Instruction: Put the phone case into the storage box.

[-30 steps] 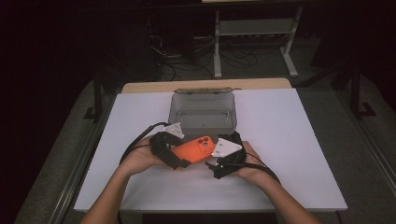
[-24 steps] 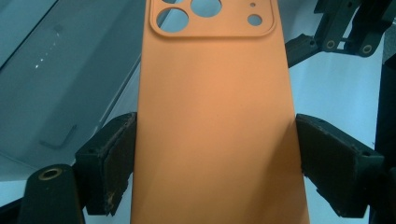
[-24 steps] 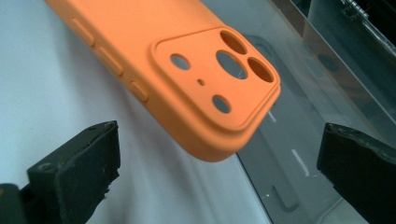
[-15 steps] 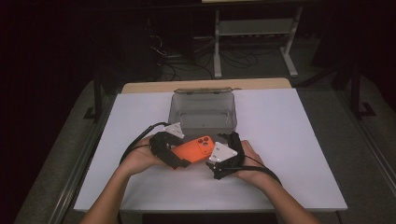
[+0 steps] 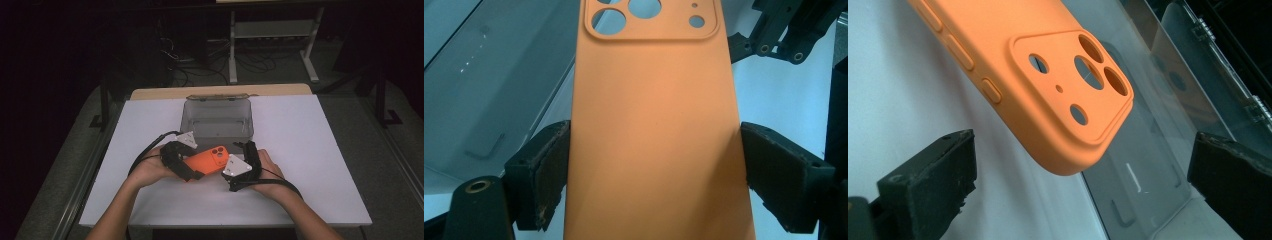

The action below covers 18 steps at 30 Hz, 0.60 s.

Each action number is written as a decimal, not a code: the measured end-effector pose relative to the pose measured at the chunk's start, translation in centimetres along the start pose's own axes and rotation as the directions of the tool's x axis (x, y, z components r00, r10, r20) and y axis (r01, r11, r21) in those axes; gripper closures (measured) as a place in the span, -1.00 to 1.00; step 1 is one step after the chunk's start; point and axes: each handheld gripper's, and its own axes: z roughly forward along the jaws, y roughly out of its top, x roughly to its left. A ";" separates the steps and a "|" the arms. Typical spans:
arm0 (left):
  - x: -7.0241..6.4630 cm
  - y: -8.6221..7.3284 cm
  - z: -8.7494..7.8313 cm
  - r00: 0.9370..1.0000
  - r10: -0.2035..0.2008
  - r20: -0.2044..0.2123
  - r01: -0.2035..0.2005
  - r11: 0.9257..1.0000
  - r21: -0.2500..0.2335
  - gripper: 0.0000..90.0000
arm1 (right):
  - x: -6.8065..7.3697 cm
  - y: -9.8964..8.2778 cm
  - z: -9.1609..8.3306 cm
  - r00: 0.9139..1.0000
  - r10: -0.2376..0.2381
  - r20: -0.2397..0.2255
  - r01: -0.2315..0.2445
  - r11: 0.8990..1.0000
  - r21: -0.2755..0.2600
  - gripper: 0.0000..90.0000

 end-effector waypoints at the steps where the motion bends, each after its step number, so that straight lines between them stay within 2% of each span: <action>1: 0.0 0.0 0.0 1.000 0.001 0.000 -0.001 1.000 0.001 -0.64 | 0.0 0.0 0.0 1.000 0.000 0.000 0.000 1.000 0.000 -1.00; 18: 0.0 0.0 0.1 1.000 -0.001 -0.002 0.001 1.000 0.005 -0.64 | 0.5 0.1 -0.1 0.996 -0.081 0.046 0.081 0.997 0.014 -1.00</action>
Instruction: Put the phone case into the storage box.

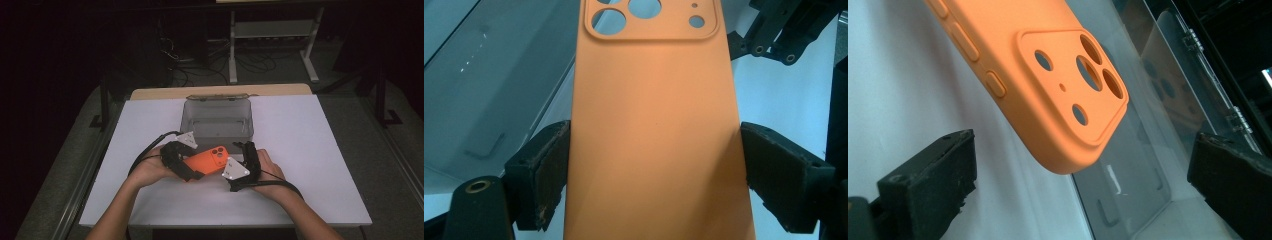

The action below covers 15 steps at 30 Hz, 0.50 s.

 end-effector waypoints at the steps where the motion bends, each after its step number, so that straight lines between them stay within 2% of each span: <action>1: 0.0 0.0 0.0 1.000 0.000 0.000 0.000 1.000 0.000 -0.64 | 0.1 0.0 0.0 1.000 -0.008 0.004 0.008 1.000 0.003 -1.00; 7: 0.0 0.0 0.0 1.000 0.002 -0.001 -0.002 1.000 0.001 -0.64 | 0.3 0.1 0.0 0.999 -0.046 0.020 0.046 0.999 0.010 -1.00; 9: 0.0 0.0 0.0 1.000 -0.001 -0.001 0.001 1.000 0.002 -0.64 | 0.3 0.1 0.0 0.996 -0.083 0.033 0.083 0.996 0.012 -1.00; 15: 0.0 0.0 0.0 1.000 0.001 -0.001 -0.001 1.000 0.004 -0.64 | 0.6 0.1 0.0 0.989 -0.135 0.060 0.134 0.991 0.020 -1.00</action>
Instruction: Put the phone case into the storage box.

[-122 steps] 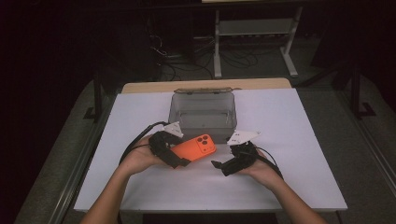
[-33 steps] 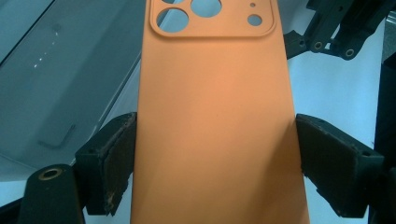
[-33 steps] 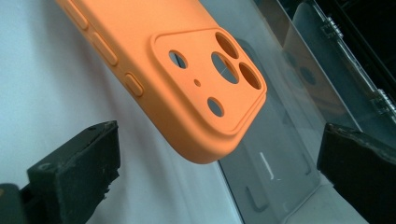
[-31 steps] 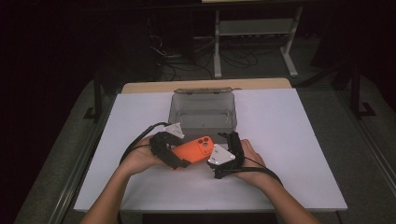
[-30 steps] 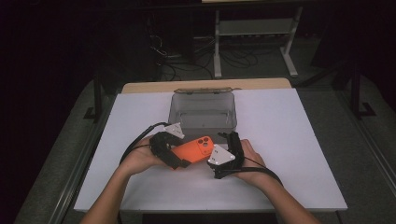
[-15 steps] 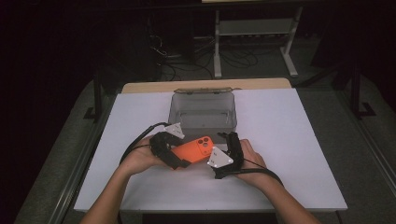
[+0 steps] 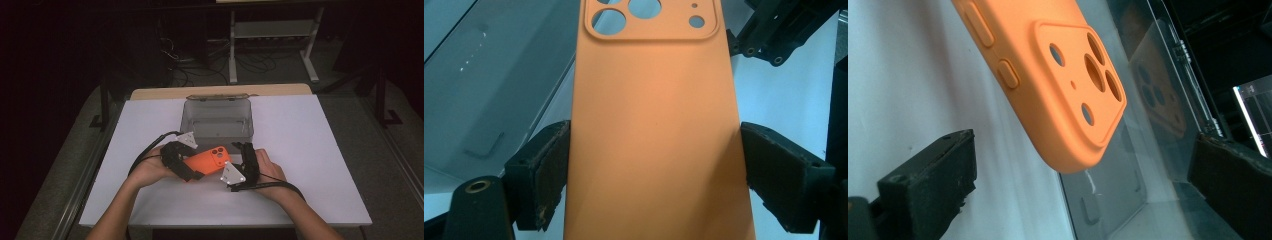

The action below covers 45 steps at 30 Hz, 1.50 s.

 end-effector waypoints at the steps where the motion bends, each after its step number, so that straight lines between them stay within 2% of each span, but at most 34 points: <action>1: 0.0 0.0 0.0 1.000 0.000 0.000 0.000 1.000 0.000 -0.64 | 0.1 0.0 0.0 1.000 -0.002 0.004 0.002 1.000 0.002 -1.00; 13: 0.0 0.0 0.0 1.000 0.001 0.001 -0.001 1.000 0.000 -0.64 | 0.6 0.2 0.0 0.996 -0.079 0.050 0.079 0.997 0.010 -1.00; 20: 0.0 0.0 0.1 1.000 0.002 0.002 -0.002 1.000 0.000 -0.64 | 0.9 0.3 0.0 0.988 -0.133 0.074 0.132 0.991 0.021 -1.00; 32: 0.0 0.0 0.2 1.000 0.000 0.003 0.000 1.000 0.005 -0.64 | 1.3 0.7 -0.3 0.977 -0.183 0.108 0.181 0.983 0.028 -1.00; 37: 0.0 0.0 0.1 1.000 -0.001 0.002 0.001 1.000 0.005 -0.64 | 1.5 0.8 -0.3 0.969 -0.212 0.126 0.209 0.977 0.034 -1.00; 38: 0.0 0.0 0.2 1.000 -0.003 0.002 0.003 1.000 0.007 -0.64 | 1.5 0.8 -0.3 0.962 -0.240 0.134 0.237 0.971 0.035 -1.00; 39: 0.0 0.0 0.2 1.000 -0.003 0.002 0.003 1.000 0.007 -0.64 | 1.5 0.8 -0.3 0.962 -0.240 0.134 0.237 0.971 0.035 -1.00; 40: 0.0 0.0 0.2 1.000 -0.005 0.002 0.005 1.000 0.008 -0.64 | 1.6 0.9 -0.3 0.956 -0.255 0.144 0.252 0.967 0.038 -1.00; 45: 0.0 0.0 0.1 1.000 -0.006 0.001 0.006 1.000 0.009 -0.64 | 1.9 1.0 -0.2 0.942 -0.292 0.165 0.288 0.957 0.047 -1.00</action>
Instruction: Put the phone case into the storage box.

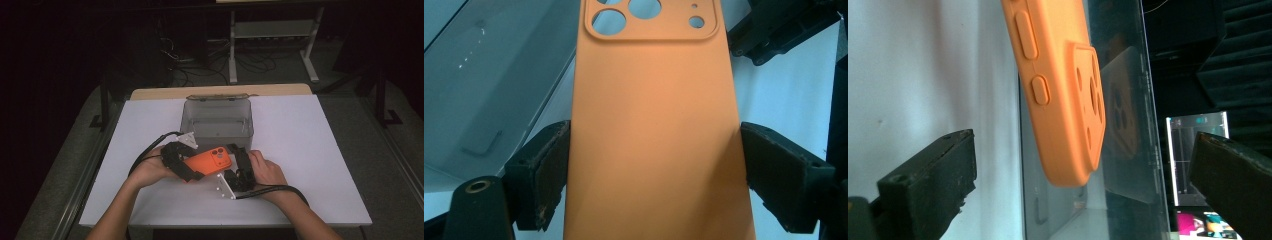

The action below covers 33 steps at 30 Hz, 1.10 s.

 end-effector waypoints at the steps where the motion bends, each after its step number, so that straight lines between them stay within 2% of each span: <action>1: 0.0 0.0 0.0 1.000 0.003 -0.001 -0.003 1.000 0.003 -0.64 | 0.0 0.0 0.0 1.000 -0.006 0.002 0.006 1.000 0.000 -1.00; 9: 0.1 0.0 0.0 1.000 -0.001 0.001 0.001 1.000 0.004 -0.64 | 0.3 0.3 0.0 0.996 -0.075 0.052 0.074 0.997 0.006 -1.00; 20: 0.1 -0.1 0.1 1.000 -0.010 0.003 0.010 1.000 0.002 -0.64 | 0.2 0.5 -0.1 0.994 -0.080 0.075 0.080 0.997 0.008 -1.00; 33: 0.3 -0.1 -0.2 1.000 -0.020 -0.006 0.020 1.000 -0.005 -0.64 | 0.2 2.1 0.2 0.991 -0.099 0.086 0.101 0.995 -0.022 -1.00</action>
